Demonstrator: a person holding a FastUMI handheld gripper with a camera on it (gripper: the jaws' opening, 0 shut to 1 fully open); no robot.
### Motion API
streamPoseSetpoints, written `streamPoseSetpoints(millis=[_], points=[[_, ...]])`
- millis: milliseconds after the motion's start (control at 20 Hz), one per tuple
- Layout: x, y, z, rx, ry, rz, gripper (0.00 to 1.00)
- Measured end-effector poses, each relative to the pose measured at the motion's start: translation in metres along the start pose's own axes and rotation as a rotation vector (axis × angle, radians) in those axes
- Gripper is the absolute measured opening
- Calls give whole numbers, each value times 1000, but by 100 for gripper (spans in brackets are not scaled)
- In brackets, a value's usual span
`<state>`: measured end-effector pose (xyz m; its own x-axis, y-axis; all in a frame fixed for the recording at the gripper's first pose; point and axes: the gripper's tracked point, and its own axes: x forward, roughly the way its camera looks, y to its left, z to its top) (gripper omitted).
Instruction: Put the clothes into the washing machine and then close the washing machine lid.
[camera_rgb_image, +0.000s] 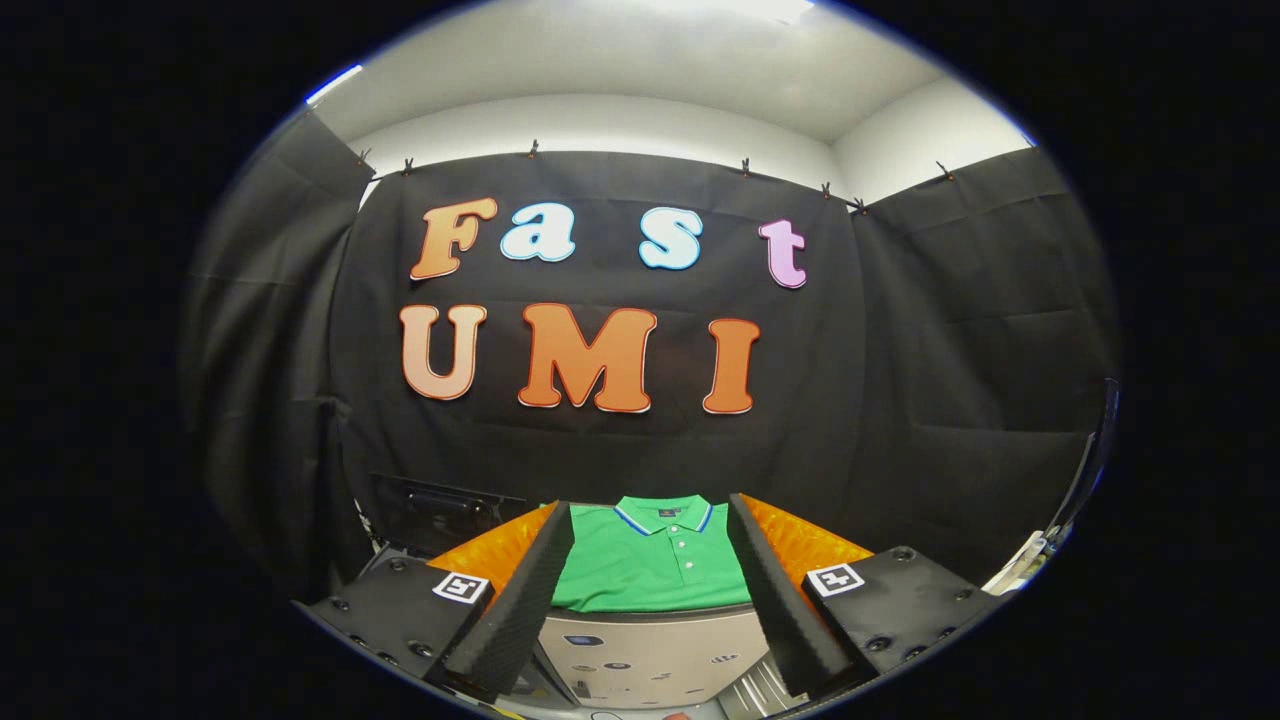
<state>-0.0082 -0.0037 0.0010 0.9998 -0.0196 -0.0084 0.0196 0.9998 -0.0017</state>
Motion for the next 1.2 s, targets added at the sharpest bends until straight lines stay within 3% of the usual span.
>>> streamPoseSetpoints(millis=[300,600,1200], points=[[26,-14,3,6,-2,-6,100],[97,-28,-11,1,47,14,100],[257,-43,-105,21,313,47,100]])
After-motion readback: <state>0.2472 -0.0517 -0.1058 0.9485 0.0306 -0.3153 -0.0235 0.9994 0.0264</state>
